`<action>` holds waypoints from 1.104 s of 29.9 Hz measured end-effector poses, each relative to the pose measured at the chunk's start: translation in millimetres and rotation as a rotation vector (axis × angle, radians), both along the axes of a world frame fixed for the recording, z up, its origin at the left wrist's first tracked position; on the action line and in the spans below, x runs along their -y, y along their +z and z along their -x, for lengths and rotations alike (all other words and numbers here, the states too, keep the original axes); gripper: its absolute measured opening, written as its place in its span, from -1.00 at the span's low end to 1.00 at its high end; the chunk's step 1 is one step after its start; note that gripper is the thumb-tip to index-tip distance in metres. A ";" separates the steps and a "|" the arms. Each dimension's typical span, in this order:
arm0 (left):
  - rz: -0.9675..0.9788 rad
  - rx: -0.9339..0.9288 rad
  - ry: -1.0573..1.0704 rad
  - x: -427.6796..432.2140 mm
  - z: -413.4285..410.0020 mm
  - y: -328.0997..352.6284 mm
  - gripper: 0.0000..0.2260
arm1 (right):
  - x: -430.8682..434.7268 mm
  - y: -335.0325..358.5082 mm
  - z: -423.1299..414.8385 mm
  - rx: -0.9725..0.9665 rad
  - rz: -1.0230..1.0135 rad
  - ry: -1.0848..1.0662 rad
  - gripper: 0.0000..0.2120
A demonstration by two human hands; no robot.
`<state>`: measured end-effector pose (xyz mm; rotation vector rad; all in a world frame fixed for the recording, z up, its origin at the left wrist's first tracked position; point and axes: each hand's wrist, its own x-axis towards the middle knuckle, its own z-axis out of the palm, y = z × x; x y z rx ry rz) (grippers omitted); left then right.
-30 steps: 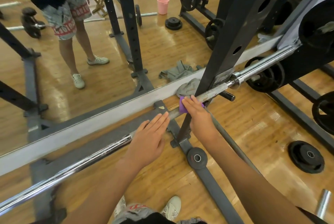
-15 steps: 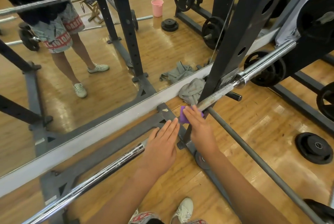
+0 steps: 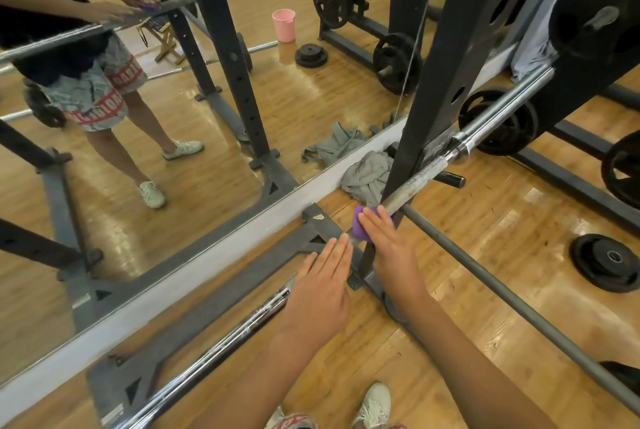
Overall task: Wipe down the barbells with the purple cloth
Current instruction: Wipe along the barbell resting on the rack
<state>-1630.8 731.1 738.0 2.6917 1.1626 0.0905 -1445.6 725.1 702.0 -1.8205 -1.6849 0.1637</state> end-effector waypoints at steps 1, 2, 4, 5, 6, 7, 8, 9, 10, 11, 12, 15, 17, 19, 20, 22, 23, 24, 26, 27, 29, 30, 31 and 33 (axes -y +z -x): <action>0.001 0.008 -0.009 -1.5 1.8 -0.4 -0.38 | 0.4 2.1 -5.4 0.020 0.009 0.056 -0.23; 0.001 0.011 -0.024 -3.1 4.3 -1.8 -0.37 | -0.8 5.7 -13.1 0.037 0.019 0.089 -0.21; 0.025 0.004 -0.085 -7.5 10.6 -2.4 -0.35 | -7.1 11.9 -29.5 0.040 0.026 0.077 -0.24; 0.045 0.004 -0.123 -10.3 13.8 -1.4 -0.33 | -11.3 14.3 -36.4 0.025 0.035 0.037 -0.28; 0.078 -0.003 -0.156 -14.0 16.8 0.2 -0.32 | -14.9 18.0 -40.7 0.007 0.054 -0.008 -0.31; 0.114 -0.009 -0.182 -17.2 19.8 3.4 -0.32 | -17.4 18.9 -42.2 -0.009 0.072 -0.041 -0.33; 0.128 -0.013 -0.210 -20.6 22.8 6.4 -0.32 | -18.5 19.1 -39.7 -0.020 0.085 -0.062 -0.33; 0.127 -0.016 -0.239 -24.3 25.5 8.6 -0.33 | -17.2 18.0 -34.1 -0.021 0.089 -0.070 -0.31; 0.124 -0.016 -0.259 -27.3 27.8 8.2 -0.33 | -13.4 15.8 -25.8 -0.011 0.094 -0.064 -0.28; 0.129 -0.017 -0.267 -29.7 29.8 6.9 -0.33 | -7.3 13.5 -15.6 0.000 0.087 -0.035 -0.25; 0.133 -0.023 -0.272 -31.3 31.2 4.5 -0.32 | -1.0 10.7 -7.2 0.009 0.072 0.006 -0.23; 0.092 -0.067 -0.285 -28.8 32.8 1.0 -0.29 | 6.8 12.8 -2.4 -0.079 0.082 0.073 -0.29; 0.093 -0.069 -0.287 -26.6 32.9 2.4 -0.28 | 5.2 24.9 -6.2 -0.324 0.063 -0.026 -0.43; 0.096 -0.060 -0.288 -25.5 31.9 4.6 -0.28 | 4.0 37.2 -10.7 -0.627 0.029 -0.267 -0.50; 0.088 -0.056 -0.284 -25.2 31.9 5.7 -0.29 | 2.5 38.7 -11.6 -0.741 0.004 -0.403 -0.52; 0.091 -0.056 -0.282 -25.5 31.5 6.9 -0.30 | -2.4 33.1 -9.3 -0.823 -0.027 -0.612 -0.53; 0.092 -0.063 -0.285 -25.7 31.8 7.8 -0.31 | -5.6 27.3 -6.0 -0.840 -0.031 -0.647 -0.52; 0.087 -0.075 -0.292 -26.1 32.3 8.0 -0.31 | -8.5 22.8 -1.3 -0.860 -0.017 -0.649 -0.52; 0.082 -0.086 -0.306 -26.3 32.4 8.8 -0.31 | -13.2 16.7 14.0 -0.888 0.050 -0.642 -0.51; 0.080 -0.080 -0.308 -26.2 32.2 9.4 -0.31 | -14.6 14.7 23.7 -0.895 0.071 -0.647 -0.50; 0.082 -0.064 -0.307 -26.2 32.2 9.9 -0.31 | -12.8 14.5 46.7 -0.925 0.040 -0.659 -0.48; 0.086 -0.059 -0.306 -25.9 31.6 10.1 -0.30 | -8.7 16.3 58.2 -0.941 0.019 -0.652 -0.47; 0.086 -0.056 -0.305 -25.5 31.0 10.0 -0.29 | -4.2 15.4 66.7 -0.952 0.022 -0.645 -0.47; 0.076 -0.051 -0.299 -25.5 30.3 10.0 -0.27 | 2.8 16.3 76.8 -0.955 0.053 -0.623 -0.46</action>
